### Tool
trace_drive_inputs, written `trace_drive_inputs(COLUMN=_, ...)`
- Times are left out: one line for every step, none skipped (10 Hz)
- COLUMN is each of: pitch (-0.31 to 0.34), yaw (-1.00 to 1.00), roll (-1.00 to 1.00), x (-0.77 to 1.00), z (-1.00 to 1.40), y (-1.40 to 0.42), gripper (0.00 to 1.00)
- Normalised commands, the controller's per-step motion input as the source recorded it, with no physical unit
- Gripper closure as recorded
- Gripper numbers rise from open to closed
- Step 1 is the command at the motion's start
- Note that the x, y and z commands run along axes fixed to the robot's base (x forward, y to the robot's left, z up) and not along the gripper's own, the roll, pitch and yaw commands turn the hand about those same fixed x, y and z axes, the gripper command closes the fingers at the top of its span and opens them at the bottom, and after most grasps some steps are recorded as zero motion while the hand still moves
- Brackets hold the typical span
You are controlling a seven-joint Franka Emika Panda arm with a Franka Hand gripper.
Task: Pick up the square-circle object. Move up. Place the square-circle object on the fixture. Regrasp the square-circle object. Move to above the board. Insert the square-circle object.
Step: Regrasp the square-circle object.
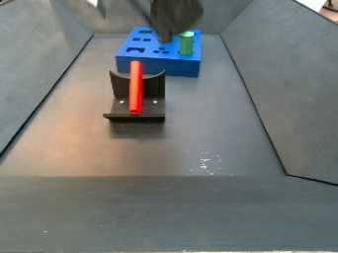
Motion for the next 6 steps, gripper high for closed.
trace_drive_inputs(pitch=0.041, yaw=0.01, roll=1.00, x=-0.11, z=0.13, y=-0.54, gripper=0.00)
trace_drive_inputs(pitch=0.038, yaw=0.01, roll=1.00, x=-0.08, z=0.07, y=-0.38, gripper=0.00)
trace_drive_inputs(pitch=0.037, yaw=0.01, roll=1.00, x=-0.05, z=0.05, y=-0.14, gripper=0.00)
trace_drive_inputs(pitch=0.037, yaw=0.01, roll=1.00, x=-0.04, z=0.04, y=-0.06, gripper=0.00)
trace_drive_inputs(pitch=0.035, yaw=0.01, roll=1.00, x=-0.03, z=0.01, y=-0.04, gripper=0.00)
trace_drive_inputs(pitch=0.030, yaw=0.01, roll=1.00, x=-0.03, z=0.02, y=-0.04, gripper=0.00)
